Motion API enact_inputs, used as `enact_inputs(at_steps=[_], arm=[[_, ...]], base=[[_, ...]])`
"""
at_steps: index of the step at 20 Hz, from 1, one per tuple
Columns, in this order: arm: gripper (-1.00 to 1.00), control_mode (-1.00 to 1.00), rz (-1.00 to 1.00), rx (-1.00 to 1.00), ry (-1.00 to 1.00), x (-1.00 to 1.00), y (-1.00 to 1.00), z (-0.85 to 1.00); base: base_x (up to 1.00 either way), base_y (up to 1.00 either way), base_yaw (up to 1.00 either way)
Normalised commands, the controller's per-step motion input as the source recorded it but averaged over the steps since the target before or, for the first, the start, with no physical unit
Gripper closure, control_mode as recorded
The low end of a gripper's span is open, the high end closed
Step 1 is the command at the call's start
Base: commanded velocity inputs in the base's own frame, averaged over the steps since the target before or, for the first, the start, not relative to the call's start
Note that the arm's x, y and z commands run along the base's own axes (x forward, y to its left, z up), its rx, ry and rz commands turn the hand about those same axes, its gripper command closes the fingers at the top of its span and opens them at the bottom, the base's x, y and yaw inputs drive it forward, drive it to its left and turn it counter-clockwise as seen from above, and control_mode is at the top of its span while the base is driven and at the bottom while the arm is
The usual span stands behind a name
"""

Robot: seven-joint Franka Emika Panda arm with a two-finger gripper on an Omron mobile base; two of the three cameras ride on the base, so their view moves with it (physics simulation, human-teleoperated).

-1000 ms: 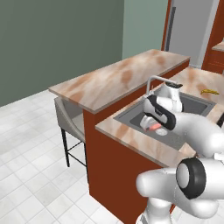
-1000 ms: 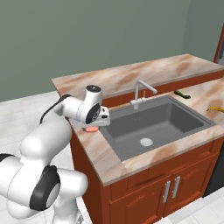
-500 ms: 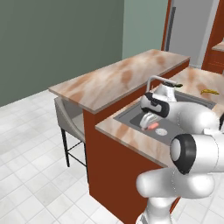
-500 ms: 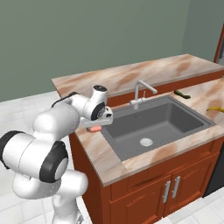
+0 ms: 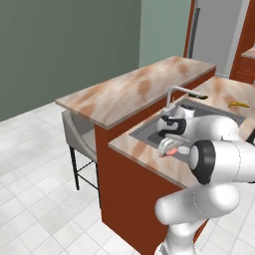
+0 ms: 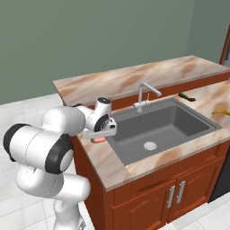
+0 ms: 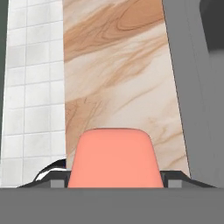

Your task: Open the cabinet. Pick the bar soap and place it next to the sink. Then close the cabinet.

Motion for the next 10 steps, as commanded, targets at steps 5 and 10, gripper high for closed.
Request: enact_inputs(at_steps=[5,10], arm=[[1.0,-1.0,0.0,-0.02,0.01,0.0,0.13,-0.37],[1.0,-1.0,0.0,-0.01,0.0,0.01,0.13,-0.29]], base=[[0.0,0.0,0.0],[0.0,0.0,0.0]])
